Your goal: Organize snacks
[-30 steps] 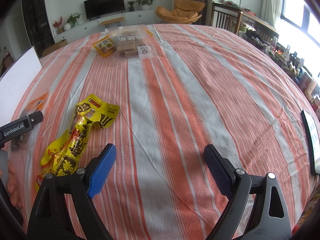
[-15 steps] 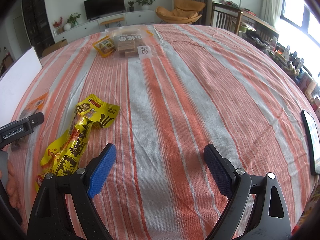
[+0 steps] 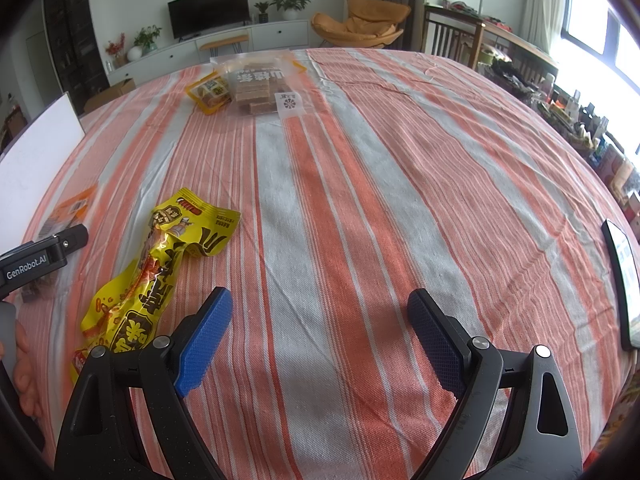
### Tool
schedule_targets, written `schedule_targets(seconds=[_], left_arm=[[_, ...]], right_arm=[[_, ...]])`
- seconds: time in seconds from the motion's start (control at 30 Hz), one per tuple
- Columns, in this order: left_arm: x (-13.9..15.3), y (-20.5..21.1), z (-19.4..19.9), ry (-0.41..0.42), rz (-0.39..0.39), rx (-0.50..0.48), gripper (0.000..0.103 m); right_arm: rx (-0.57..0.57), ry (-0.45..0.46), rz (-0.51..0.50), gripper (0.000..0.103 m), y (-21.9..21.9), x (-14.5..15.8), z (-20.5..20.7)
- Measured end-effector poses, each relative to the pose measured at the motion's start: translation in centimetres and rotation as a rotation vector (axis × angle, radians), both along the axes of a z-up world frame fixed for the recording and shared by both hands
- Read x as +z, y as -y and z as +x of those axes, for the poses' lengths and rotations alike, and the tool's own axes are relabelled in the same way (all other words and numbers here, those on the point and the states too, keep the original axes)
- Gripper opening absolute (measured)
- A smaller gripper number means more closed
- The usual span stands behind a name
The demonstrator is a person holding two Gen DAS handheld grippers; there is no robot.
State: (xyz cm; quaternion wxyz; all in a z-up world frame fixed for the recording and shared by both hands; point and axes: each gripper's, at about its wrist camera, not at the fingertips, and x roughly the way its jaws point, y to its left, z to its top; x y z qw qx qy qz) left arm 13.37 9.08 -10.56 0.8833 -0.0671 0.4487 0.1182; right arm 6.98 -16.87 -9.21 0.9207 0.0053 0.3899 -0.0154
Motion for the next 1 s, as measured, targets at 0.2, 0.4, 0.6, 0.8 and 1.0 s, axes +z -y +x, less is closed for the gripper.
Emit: schedule_targets(seconds=[0.2, 0.4, 0.6, 0.8, 1.0], left_arm=[[0.3, -0.2, 0.5, -0.056, -0.015, -0.081, 0.103], [0.6, -0.5, 0.3, -0.127, -0.028, -0.163, 0.103], [0.8, -0.4, 0.2, -0.092, -0.022, -0.173, 0.083], [1.9, 0.1, -1.1, -0.065, 0.014, -0.188, 0.065], [3.9, -0.6, -4.4, -0.019, -0.135, -0.201, 0.065]], right_arm=[[0.003, 0.009, 0.027, 0.091, 0.4, 0.1, -0.1], [-0.061, 0.028, 0.258, 0.09, 2.9, 0.9, -0.5], [0.08, -0.145, 0.305, 0.091, -4.0, 2.0, 1.1], [0.186, -0.134, -0.018, 0.057, -10.1, 1.1, 1.0], [0.145, -0.13, 0.345, 0.045, -4.1, 2.2, -0.2]])
